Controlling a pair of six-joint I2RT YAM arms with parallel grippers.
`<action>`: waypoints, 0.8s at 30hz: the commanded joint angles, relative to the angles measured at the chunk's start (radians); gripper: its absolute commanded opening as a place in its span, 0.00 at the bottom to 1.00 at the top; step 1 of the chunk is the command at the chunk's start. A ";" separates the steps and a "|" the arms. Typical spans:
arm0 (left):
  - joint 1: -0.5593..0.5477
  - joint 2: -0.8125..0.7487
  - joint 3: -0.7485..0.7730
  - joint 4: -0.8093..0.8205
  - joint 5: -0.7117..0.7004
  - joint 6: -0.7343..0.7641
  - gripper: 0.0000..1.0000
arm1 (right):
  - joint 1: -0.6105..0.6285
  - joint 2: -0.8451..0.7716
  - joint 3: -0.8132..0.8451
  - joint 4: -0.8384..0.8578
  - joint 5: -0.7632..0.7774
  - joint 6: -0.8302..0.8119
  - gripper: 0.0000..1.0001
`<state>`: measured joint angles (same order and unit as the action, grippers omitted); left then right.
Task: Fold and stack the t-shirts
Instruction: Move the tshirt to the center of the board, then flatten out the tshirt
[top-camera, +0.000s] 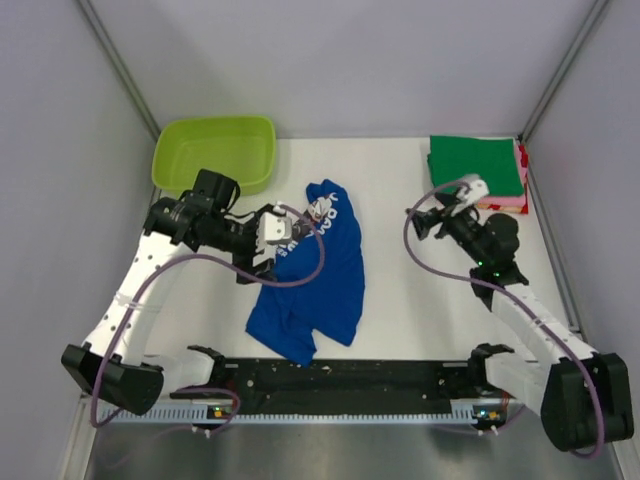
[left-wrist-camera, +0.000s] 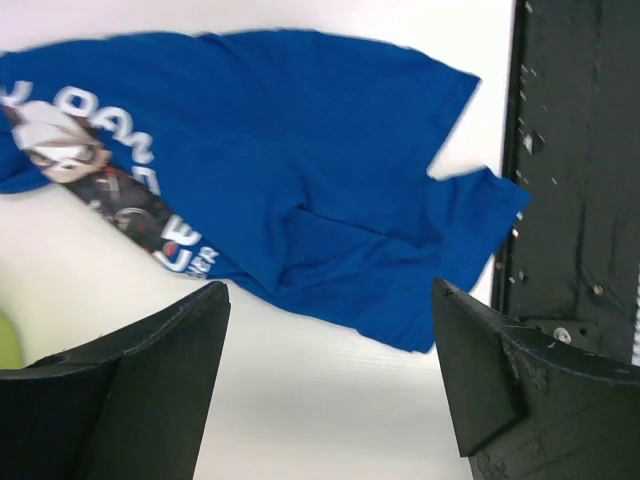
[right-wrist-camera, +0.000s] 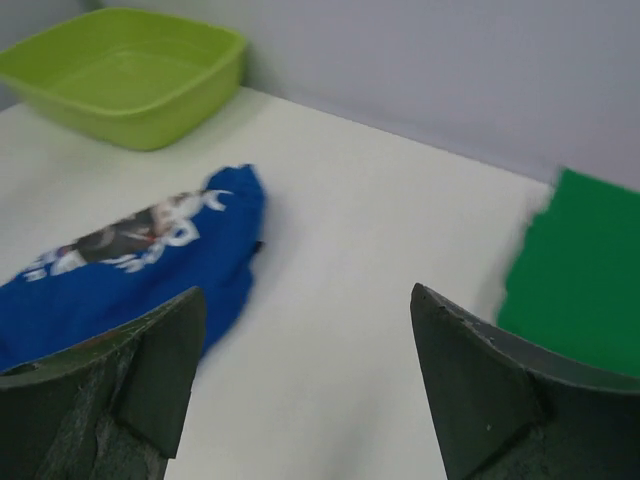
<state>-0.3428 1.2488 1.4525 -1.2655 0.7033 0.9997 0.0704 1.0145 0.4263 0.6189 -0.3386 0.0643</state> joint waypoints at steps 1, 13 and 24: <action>0.008 -0.090 -0.157 -0.272 0.059 0.212 0.86 | 0.311 -0.030 0.137 -0.384 -0.240 -0.280 0.81; 0.010 -0.232 -0.448 -0.201 -0.024 0.154 0.84 | 0.862 0.263 0.204 -0.808 -0.160 -0.768 0.80; 0.010 -0.249 -0.485 -0.169 -0.045 0.112 0.84 | 0.996 0.578 0.373 -0.972 -0.132 -0.839 0.49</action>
<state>-0.3355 0.9997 0.9745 -1.3403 0.6544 1.1286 1.0351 1.5173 0.7307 -0.2836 -0.4641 -0.7269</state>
